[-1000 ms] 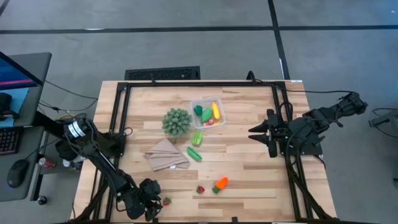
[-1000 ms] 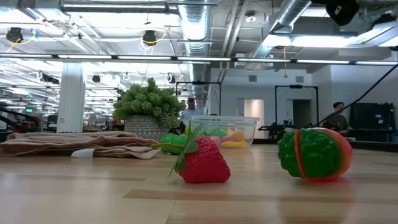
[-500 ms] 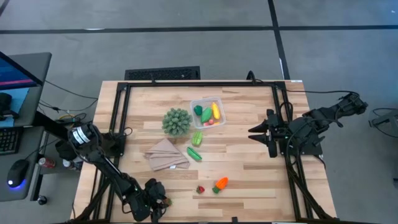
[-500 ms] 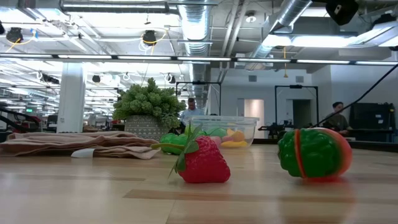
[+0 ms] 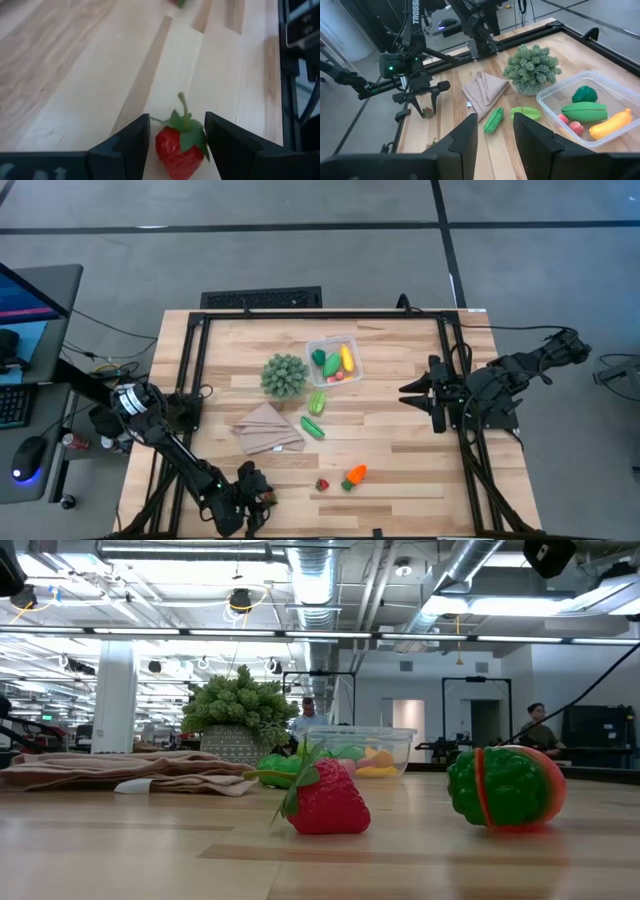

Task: Pick and placing Produce into tupperware
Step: Put the left strawberry into the transparent bin

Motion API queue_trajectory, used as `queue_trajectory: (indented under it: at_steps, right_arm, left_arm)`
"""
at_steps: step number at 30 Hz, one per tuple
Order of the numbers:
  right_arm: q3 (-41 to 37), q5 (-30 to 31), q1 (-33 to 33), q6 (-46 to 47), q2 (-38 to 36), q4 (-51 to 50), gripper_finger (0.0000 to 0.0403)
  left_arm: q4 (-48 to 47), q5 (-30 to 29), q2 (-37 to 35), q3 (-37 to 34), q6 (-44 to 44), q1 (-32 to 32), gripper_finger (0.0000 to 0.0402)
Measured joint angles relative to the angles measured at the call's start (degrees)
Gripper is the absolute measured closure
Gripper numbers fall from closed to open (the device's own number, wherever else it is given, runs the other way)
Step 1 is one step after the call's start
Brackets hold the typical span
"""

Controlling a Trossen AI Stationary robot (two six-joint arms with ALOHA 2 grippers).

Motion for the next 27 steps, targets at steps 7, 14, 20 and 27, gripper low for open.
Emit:
queue_trajectory:
  at_steps: [7, 14, 20, 27]
  right_arm:
    - [0.0, 0.0, 0.0, 0.7, 0.0, 0.0, 0.0285]
    - [0.0, 0.0, 0.0, 1.1, 0.0, 0.0, 0.0285]
    - [0.0, 0.0, 0.0, 1.1, 0.0, 0.0, 0.0285]
    - [0.0, 0.0, 0.0, 1.1, 0.0, 0.0, 0.0285]
  left_arm:
    - [-1.2, 1.3, 0.1, 0.0, 3.4, 1.2, 0.0221]
    - [-2.5, 3.5, 0.0, 0.0, 5.8, 1.3, 0.0221]
    - [-3.1, 3.7, 0.0, 0.0, 5.8, 1.3, 0.0221]
    - [-4.0, 3.5, 0.0, 0.0, 5.8, 1.2, 0.0228]
